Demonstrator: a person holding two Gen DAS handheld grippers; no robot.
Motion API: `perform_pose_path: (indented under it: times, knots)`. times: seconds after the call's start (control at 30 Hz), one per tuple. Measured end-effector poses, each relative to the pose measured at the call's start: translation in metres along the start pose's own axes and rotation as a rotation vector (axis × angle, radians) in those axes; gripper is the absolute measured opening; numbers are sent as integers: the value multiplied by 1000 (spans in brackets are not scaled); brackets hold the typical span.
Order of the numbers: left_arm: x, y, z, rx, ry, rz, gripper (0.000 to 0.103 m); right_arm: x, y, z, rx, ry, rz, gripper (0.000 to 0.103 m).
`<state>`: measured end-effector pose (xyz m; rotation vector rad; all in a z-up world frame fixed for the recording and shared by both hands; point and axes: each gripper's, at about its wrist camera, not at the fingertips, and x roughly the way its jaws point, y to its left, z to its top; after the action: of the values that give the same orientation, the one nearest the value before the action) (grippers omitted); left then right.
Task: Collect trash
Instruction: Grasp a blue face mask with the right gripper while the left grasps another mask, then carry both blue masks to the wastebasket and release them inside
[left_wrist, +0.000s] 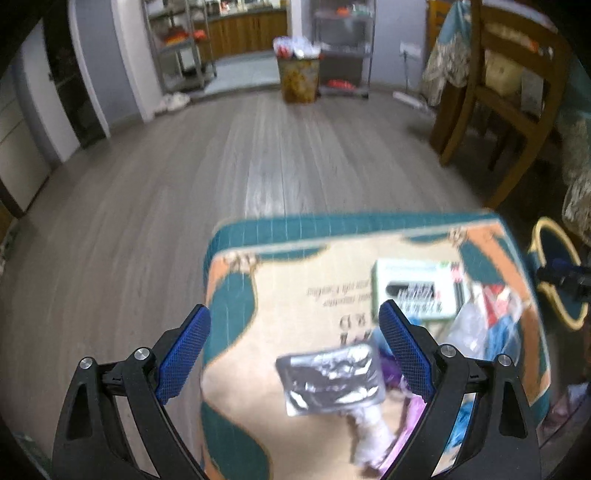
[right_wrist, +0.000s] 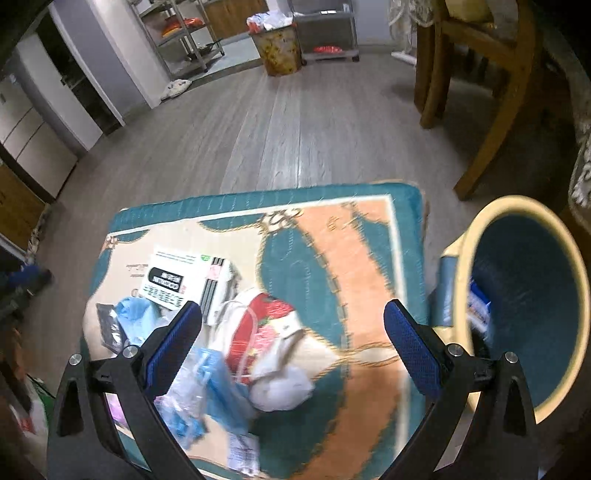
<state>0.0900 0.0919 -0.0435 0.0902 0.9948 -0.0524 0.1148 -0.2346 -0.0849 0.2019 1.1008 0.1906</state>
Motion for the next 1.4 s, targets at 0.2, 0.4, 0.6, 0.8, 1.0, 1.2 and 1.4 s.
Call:
perform_pose_path:
  times: [0.2, 0.4, 0.6, 0.8, 1.0, 1.2, 1.4]
  knots:
    - [14, -5, -11, 76, 74, 4, 92, 10, 37, -13, -110, 77, 73, 81]
    - [16, 9, -7, -17, 77, -37, 92, 31, 53, -33, -183, 218, 100, 47]
    - [18, -9, -9, 28, 88, -80, 92, 29, 52, -34, -191, 226, 124, 10]
    - [30, -41, -9, 52, 108, -127, 92, 1, 43, -20, -177, 134, 132, 9]
    - [51, -75, -8, 156, 136, -100, 79, -7, 37, -14, -173, 100, 133, 9]
    - [66, -95, -10, 188, 217, -155, 32, -12, 23, -8, -157, 86, 138, 9]
    - [40, -95, 3, 198, 122, -158, 29, -23, 12, -2, -142, 51, 141, 9]
